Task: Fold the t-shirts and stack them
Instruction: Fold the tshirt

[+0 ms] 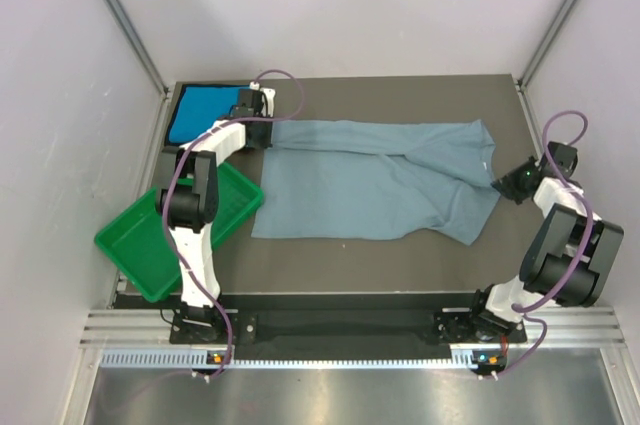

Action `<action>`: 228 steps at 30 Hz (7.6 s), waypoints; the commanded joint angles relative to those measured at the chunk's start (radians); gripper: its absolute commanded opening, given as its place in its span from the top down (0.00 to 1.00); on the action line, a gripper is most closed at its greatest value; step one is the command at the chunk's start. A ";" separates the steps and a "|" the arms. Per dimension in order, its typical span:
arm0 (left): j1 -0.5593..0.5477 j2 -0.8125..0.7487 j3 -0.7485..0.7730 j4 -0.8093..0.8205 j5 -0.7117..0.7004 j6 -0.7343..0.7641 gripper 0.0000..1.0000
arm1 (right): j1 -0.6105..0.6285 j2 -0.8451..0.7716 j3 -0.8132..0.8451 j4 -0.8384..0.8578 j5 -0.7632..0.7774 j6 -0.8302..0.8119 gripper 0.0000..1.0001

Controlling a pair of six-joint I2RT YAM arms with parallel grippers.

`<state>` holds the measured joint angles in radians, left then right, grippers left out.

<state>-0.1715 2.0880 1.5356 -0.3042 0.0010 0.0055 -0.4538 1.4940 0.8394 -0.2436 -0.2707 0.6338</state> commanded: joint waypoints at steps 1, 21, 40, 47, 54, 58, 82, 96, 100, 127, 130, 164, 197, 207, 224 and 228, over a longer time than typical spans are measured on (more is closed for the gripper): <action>-0.002 -0.031 0.043 -0.029 -0.044 -0.001 0.92 | -0.002 -0.038 0.015 0.027 0.010 0.012 0.91; -0.046 0.053 0.287 0.030 0.208 -0.243 0.65 | 0.104 0.276 0.524 -0.028 -0.150 -0.246 0.43; -0.046 0.380 0.500 0.017 0.148 -0.260 0.65 | 0.124 0.759 0.909 0.091 -0.274 -0.247 0.49; -0.046 0.405 0.501 -0.010 0.093 -0.263 0.65 | 0.119 0.753 0.808 0.237 -0.167 -0.154 0.79; -0.045 0.435 0.549 -0.056 0.024 -0.294 0.64 | 0.115 0.758 0.641 0.622 -0.096 0.047 0.99; -0.045 0.463 0.592 -0.084 -0.051 -0.329 0.64 | 0.116 0.785 0.636 0.759 -0.088 0.124 1.00; -0.045 0.387 0.699 -0.073 -0.062 -0.245 0.54 | 0.135 0.844 1.009 0.357 -0.062 0.072 0.64; -0.111 0.071 0.353 -0.153 0.181 -0.289 0.58 | 0.170 0.366 0.618 -0.006 0.117 -0.045 0.47; -0.148 -0.028 0.245 -0.113 0.284 -0.341 0.57 | 0.191 0.210 0.359 0.183 0.013 -0.017 0.32; -0.181 -0.255 0.081 -0.188 0.228 -0.351 0.57 | 0.259 0.203 -0.046 0.650 0.044 0.089 0.35; -0.181 -0.253 0.084 -0.187 0.220 -0.352 0.57 | 0.279 0.192 -0.049 0.630 0.063 0.076 0.35; -0.187 -0.186 0.038 -0.131 0.221 -0.450 0.59 | 0.320 0.221 -0.092 0.833 0.074 0.141 0.45; -0.192 -0.174 0.015 -0.127 0.185 -0.444 0.60 | 0.326 0.149 -0.020 0.640 0.027 0.242 0.95; -0.195 0.030 0.146 -0.289 0.056 -0.426 0.62 | 0.331 0.065 -0.060 0.432 0.027 0.365 1.00; -0.184 0.096 0.247 -0.322 0.007 -0.423 0.62 | 0.475 -0.181 -0.227 0.477 0.323 0.460 1.00; -0.183 0.101 0.259 -0.326 0.008 -0.424 0.62 | 0.524 -0.192 -0.244 0.446 0.432 0.484 1.00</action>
<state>-0.3599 2.1826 1.7538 -0.6083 0.0238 -0.4175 0.0383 1.3209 0.6109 0.1978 0.0349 1.0859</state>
